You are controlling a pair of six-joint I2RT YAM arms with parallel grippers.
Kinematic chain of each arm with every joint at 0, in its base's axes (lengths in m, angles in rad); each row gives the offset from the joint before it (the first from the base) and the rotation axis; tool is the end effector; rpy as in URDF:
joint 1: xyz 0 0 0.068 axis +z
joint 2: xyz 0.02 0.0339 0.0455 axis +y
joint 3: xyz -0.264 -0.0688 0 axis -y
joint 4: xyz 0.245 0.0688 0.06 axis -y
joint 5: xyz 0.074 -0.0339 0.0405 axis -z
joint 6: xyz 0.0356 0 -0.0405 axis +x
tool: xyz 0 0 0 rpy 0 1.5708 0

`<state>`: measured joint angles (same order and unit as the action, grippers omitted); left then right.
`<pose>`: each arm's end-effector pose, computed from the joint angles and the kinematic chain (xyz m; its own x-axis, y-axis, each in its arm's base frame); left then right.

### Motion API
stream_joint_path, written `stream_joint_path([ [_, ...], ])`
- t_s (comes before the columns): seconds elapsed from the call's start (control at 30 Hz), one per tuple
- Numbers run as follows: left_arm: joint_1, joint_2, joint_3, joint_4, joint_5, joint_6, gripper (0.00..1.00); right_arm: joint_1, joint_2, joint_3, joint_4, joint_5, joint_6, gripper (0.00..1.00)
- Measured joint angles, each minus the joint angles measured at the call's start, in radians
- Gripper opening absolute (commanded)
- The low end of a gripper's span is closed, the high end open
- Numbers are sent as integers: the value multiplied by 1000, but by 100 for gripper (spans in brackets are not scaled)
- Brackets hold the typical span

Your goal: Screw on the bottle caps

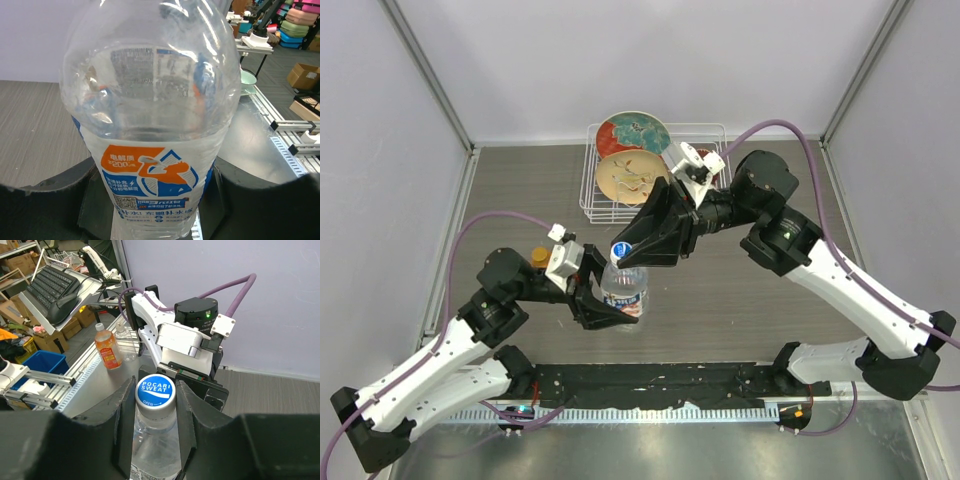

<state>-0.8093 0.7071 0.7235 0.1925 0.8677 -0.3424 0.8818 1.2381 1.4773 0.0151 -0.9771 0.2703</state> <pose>0.0895 -0.1332 0.3691 -0.1952 -0.1098 -0.9746 0.9739 -0.1389 -0.1794 0.1352 0.2106 0.5030 -0.0974 0.1168 -0.9884 -0.9503 -0.3058 0.0575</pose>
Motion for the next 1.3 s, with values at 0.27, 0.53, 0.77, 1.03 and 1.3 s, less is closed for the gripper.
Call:
stream_joint_path([
  [0.27, 9, -10, 0, -3, -4, -8, 0, -1, 26, 25, -6, -13, 20, 24],
  [0.53, 12, -17, 0, -19, -16, -3, 0, -7, 61, 120, -172, -11, -26, 22],
  [0.77, 13, -18, -2, -58, -42, 23, 0, -7, 67, 164, -309, 14, -78, 20],
  [1.03, 13, -22, -22, -84, -79, 45, 0, -9, 63, 180, -417, 63, -124, 17],
  [1.3, 13, -22, -23, -95, -161, 61, 0, -12, 37, 160, -434, 161, -164, 12],
])
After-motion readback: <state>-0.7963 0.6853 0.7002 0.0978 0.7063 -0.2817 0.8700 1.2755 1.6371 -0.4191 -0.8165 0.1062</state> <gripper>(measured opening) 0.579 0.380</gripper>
